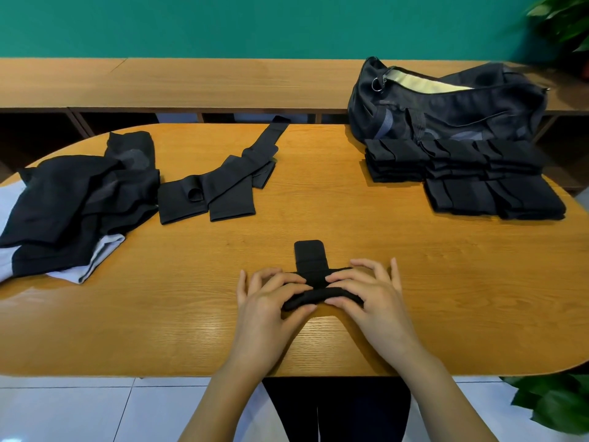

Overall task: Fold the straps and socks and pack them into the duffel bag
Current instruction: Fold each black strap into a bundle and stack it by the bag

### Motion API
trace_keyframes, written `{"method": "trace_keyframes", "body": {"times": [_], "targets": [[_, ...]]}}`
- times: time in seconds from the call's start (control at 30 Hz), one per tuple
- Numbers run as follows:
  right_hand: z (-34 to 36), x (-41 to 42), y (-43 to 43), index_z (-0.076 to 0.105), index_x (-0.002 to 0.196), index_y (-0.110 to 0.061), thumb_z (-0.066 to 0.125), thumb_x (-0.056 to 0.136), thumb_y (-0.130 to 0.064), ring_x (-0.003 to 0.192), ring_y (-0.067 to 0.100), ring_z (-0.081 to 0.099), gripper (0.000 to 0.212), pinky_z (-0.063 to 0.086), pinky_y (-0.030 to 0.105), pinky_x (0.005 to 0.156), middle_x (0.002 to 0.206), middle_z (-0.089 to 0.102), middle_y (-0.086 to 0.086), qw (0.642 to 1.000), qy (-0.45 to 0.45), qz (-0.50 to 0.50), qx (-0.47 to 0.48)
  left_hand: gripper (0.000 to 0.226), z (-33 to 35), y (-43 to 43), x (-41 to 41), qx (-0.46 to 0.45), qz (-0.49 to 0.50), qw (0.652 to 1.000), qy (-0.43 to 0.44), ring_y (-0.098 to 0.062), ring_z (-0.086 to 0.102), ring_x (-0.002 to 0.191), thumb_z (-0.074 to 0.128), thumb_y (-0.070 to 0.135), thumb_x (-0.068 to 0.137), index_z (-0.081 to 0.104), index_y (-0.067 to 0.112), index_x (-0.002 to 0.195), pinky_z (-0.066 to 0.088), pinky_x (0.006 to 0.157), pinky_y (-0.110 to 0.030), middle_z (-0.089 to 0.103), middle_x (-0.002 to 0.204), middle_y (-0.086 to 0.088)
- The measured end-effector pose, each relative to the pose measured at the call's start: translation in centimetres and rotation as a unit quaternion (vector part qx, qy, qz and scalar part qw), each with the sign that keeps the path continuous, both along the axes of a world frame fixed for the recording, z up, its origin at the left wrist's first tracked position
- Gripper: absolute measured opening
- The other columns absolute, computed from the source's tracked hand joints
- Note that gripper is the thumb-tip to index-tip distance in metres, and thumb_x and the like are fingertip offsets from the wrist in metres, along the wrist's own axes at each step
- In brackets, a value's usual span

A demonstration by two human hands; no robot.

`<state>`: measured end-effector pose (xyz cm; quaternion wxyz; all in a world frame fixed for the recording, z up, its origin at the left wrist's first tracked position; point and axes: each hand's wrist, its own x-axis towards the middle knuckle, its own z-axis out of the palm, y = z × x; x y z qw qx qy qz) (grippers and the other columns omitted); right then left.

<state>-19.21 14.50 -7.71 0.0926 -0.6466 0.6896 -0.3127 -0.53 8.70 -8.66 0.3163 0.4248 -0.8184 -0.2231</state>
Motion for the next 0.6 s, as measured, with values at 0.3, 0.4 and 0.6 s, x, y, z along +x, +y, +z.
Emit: {"method": "trace_keyframes", "body": {"times": [0.3,0.4,0.6], "targets": [[0.30,-0.21,-0.06,0.069,0.108,-0.045,0.050,0.073,-0.070,0.127,0.000,0.035,0.047,-0.005,0.053,0.118,0.115,0.057,-0.036,1.000,0.000,0.002,0.009,0.034,0.34,-0.06,-0.09,0.011,0.010,1.000,0.018,0.002,0.041,0.114,0.048,0.057,0.083,0.068,0.037,0.102,0.015,0.112,-0.061,0.059,0.102,0.031],[0.43,-0.14,-0.13,0.072,0.103,-0.042,0.051,0.076,-0.064,0.125,0.002,0.038,0.040,-0.003,0.054,0.117,0.113,0.058,-0.036,1.000,0.005,0.001,0.005,0.037,0.53,-0.06,-0.04,0.018,0.011,1.000,0.022,0.000,0.043,0.114,0.047,0.058,0.083,0.070,0.035,0.102,0.015,0.112,-0.062,0.063,0.101,0.027],[0.68,-0.20,-0.07,0.072,0.105,-0.039,0.040,0.077,-0.068,0.122,0.002,0.042,0.052,-0.002,0.054,0.118,0.110,0.062,-0.031,1.000,0.001,-0.001,0.003,0.036,0.66,-0.20,0.09,0.021,0.002,1.000,0.013,-0.001,0.042,0.118,0.056,0.058,0.080,0.068,0.038,0.107,0.014,0.113,-0.061,0.060,0.108,0.030]]}}
